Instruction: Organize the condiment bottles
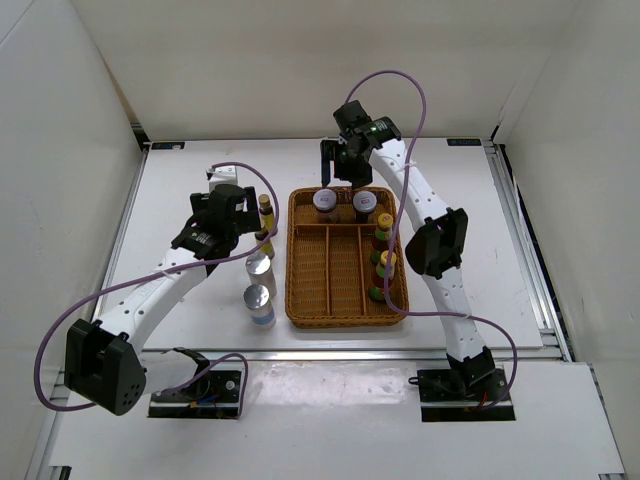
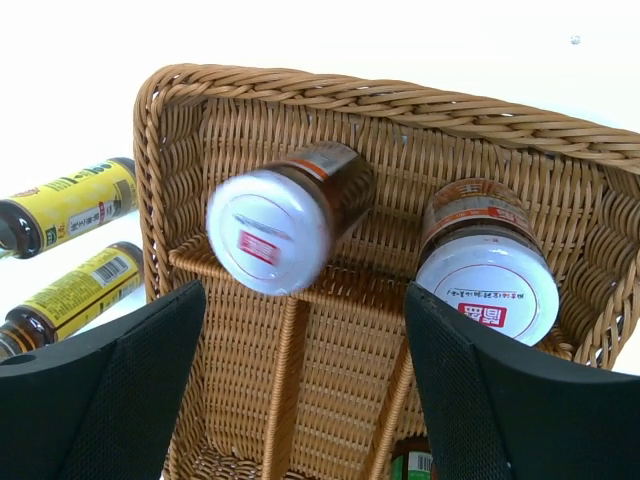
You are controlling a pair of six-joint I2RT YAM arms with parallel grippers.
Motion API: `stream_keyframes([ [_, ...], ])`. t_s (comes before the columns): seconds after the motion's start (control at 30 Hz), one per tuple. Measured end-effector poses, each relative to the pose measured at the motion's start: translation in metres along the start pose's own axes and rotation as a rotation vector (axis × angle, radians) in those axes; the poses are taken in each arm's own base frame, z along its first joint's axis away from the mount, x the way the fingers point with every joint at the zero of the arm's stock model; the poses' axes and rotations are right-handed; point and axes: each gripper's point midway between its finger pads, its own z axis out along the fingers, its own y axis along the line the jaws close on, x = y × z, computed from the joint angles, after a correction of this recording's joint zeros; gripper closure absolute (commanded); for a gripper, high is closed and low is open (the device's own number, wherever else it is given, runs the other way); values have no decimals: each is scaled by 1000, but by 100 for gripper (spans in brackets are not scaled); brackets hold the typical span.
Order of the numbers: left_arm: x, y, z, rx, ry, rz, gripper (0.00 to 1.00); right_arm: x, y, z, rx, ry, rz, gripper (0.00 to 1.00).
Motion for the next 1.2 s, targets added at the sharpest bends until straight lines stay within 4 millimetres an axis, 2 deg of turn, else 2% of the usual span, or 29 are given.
stream_keyframes([
  [0.33,0,0,0,-3,-1,0,0,-2,4,3,-22,-8,-6,15],
  [0.47,0,0,0,-2,-1,0,0,1,3,7,-31,-11,-37,6],
  [0.53,0,0,0,-1,-1,0,0,5,1,-2,-18,-18,-59,4],
  [0.6,0,0,0,2,-1,-1,0,9,-1,-26,-6,-37,-73,1],
  [0.67,-1,-2,-1,15,-1,-2,0,6,0,-64,-13,-97,-96,1],
  [0.73,-2,-5,-2,33,-4,-3,0,5,1,-116,-34,-188,-122,1],
  [0.83,-4,-12,-3,74,-4,-8,0,9,2,-211,-85,-373,-157,1],
  [0.9,-7,-17,-3,109,1,-13,0,20,-2,-271,-117,-491,-174,1],
  [0.97,-15,-23,-2,147,3,-25,0,40,-12,-311,-132,-561,-187,1],
  [1.07,-32,-30,7,179,5,-43,2,69,-27,-332,-121,-576,-208,1],
  [1.2,-42,-50,30,245,45,-28,4,94,-45,-320,-59,-499,-238,1],
])
